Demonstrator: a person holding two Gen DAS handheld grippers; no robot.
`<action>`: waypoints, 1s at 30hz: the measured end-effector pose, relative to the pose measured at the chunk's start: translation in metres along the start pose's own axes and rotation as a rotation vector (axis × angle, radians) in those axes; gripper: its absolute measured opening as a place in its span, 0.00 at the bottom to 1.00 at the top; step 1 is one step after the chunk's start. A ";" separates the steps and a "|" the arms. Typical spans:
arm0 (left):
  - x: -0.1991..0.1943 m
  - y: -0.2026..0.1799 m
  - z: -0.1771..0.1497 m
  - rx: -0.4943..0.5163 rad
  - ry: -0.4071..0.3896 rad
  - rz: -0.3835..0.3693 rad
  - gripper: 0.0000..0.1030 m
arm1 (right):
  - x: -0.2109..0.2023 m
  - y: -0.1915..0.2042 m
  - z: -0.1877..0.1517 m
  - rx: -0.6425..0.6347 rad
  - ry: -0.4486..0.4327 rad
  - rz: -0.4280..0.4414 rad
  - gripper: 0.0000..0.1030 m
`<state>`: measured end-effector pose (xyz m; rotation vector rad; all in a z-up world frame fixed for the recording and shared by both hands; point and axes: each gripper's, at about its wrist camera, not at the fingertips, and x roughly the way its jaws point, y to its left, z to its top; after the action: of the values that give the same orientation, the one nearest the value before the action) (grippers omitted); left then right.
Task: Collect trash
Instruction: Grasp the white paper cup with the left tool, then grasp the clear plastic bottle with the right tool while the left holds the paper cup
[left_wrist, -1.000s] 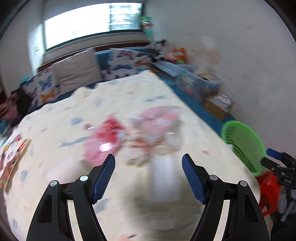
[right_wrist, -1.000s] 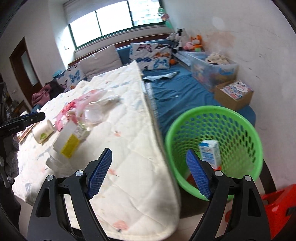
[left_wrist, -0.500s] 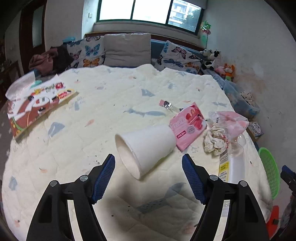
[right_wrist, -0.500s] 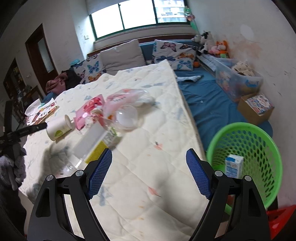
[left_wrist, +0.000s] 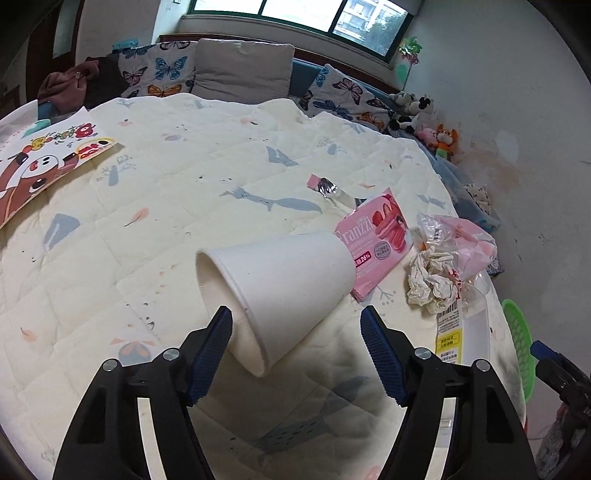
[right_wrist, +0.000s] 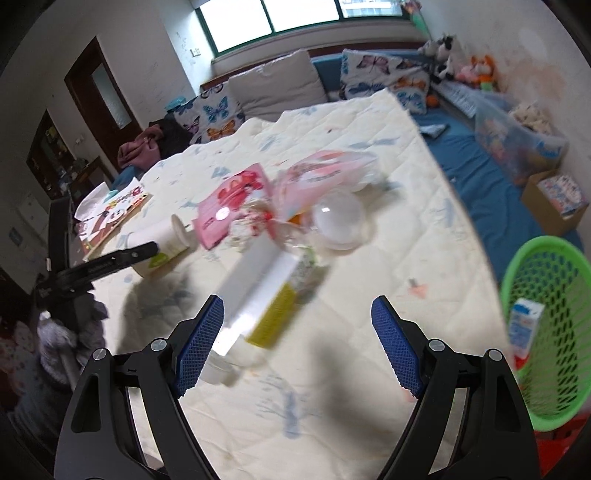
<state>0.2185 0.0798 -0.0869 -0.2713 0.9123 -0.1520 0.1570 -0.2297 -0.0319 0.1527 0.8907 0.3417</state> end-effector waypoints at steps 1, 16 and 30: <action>0.002 -0.001 0.000 0.005 0.000 -0.005 0.65 | 0.004 0.005 0.003 0.009 0.015 0.007 0.80; 0.010 0.005 0.004 0.007 0.005 -0.105 0.31 | 0.064 0.032 0.039 0.171 0.176 -0.079 0.80; 0.015 0.004 0.005 0.014 0.011 -0.145 0.29 | 0.105 0.022 0.042 0.252 0.333 -0.153 0.63</action>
<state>0.2318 0.0805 -0.0963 -0.3236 0.9021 -0.2937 0.2458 -0.1718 -0.0771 0.2635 1.2672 0.1108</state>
